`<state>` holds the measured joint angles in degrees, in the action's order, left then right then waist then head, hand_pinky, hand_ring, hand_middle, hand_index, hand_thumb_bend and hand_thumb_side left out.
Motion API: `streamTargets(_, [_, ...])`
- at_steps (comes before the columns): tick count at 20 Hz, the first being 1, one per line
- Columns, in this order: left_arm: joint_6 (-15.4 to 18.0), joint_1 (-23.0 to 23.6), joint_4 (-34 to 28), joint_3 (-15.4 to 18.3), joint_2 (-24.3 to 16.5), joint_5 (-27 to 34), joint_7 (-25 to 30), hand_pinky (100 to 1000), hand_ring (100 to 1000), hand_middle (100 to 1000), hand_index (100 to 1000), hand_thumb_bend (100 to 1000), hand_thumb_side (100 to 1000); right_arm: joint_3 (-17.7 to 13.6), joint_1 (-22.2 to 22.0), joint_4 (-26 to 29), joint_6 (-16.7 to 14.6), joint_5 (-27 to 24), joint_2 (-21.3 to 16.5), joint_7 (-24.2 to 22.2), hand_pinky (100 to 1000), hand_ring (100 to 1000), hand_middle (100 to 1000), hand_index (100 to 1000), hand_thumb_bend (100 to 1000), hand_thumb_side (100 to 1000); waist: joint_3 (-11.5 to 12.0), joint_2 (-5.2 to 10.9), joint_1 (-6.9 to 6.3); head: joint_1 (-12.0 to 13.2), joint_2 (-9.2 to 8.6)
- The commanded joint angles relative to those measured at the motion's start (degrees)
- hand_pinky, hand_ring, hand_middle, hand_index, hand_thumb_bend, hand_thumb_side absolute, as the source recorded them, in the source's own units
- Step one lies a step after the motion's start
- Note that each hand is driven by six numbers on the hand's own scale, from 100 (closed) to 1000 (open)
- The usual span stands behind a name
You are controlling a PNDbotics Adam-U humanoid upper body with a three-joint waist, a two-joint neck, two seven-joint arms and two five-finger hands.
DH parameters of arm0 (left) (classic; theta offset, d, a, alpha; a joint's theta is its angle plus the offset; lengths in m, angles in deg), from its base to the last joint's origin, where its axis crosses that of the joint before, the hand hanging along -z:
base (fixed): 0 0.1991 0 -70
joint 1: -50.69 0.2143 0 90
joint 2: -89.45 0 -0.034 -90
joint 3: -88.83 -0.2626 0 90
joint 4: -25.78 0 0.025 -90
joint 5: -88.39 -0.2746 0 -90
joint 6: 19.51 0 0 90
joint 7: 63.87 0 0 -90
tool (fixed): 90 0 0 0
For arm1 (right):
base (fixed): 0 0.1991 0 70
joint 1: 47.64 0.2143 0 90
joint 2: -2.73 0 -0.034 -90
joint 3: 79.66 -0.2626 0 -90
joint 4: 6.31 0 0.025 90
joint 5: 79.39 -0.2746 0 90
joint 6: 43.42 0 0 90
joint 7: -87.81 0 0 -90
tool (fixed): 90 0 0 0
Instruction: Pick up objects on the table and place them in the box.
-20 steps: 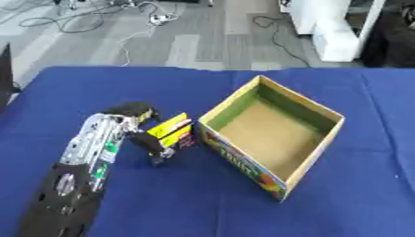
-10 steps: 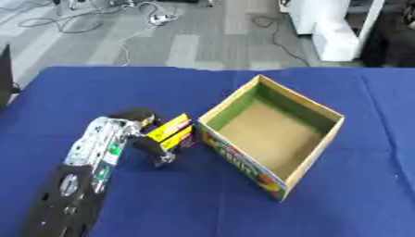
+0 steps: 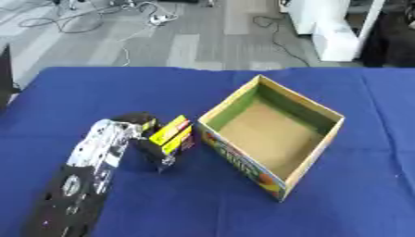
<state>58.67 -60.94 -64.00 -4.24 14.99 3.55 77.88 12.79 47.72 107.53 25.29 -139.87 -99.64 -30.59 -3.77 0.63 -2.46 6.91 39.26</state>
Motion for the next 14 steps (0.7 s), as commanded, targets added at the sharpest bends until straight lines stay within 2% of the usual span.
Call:
streamTargets(1, [0.0, -0.9, -2.5, 0.0, -0.3, -0.9, 0.2, 528, 531, 547, 572, 292, 601, -0.5, 0.6, 0.8, 0.0, -0.2, -1.8, -0.2, 142, 298, 382, 479, 100, 1000, 0.0, 0.39, 0.16, 0.2, -0.33])
streamTargets(2, [0.0, -0.9, -2.9, 0.0, -0.3, -1.0, 0.2, 476, 487, 547, 572, 292, 601, -0.5, 0.6, 0.8, 0.0, -0.2, -1.8, -0.2, 142, 298, 382, 479, 100, 1000, 0.0, 0.39, 0.17, 0.2, -0.33])
streamTargets(3, [0.0, -0.9, -3.2, 0.1, -0.2, -1.1, 0.2, 405, 428, 447, 489, 100, 673, -0.5, 0.6, 0.8, 0.0, -0.2, -1.8, -0.2, 142, 298, 382, 479, 100, 1000, 0.0, 0.39, 0.17, 0.2, -0.32])
streamTargets(5, [-0.1, -0.8, -3.9, 0.0, -0.3, -1.1, 0.0, 315, 337, 355, 445, 100, 686, -0.5, 0.6, 0.8, 0.0, -0.2, -1.8, -0.2, 142, 298, 382, 478, 100, 1000, 0.0, 0.39, 0.17, 0.2, -0.28])
streamTargets(6, [-0.1, -0.8, -4.0, 0.0, -0.3, -1.2, 0.0, 308, 329, 347, 444, 100, 685, -0.5, 0.6, 0.8, 0.0, -0.2, -1.7, -0.2, 142, 298, 382, 479, 100, 1000, 0.1, 0.38, 0.17, 0.3, -0.27])
streamTargets(7, [0.0, -0.8, -4.1, 0.0, -0.3, -1.3, 0.1, 252, 257, 278, 426, 100, 676, -0.5, 0.6, 0.8, 0.0, -0.2, -1.7, -0.2, 142, 298, 382, 479, 100, 1000, 0.1, 0.38, 0.17, 0.3, -0.25])
streamTargets(9, [0.4, -0.8, -4.2, -0.1, -0.3, -1.5, 0.2, 225, 207, 240, 412, 100, 673, -0.5, 0.6, 0.8, 0.0, -0.2, -1.7, -0.2, 142, 298, 382, 479, 100, 1000, 0.1, 0.38, 0.17, 0.2, -0.22])
streamTargets(14, [1.5, -0.9, -4.8, -0.3, -0.2, -1.6, 0.2, 206, 172, 220, 400, 100, 673, -0.5, 0.6, 0.8, 0.0, -0.2, -1.7, -0.3, 142, 298, 382, 479, 100, 1000, 0.1, 0.37, 0.17, 0.3, -0.14])
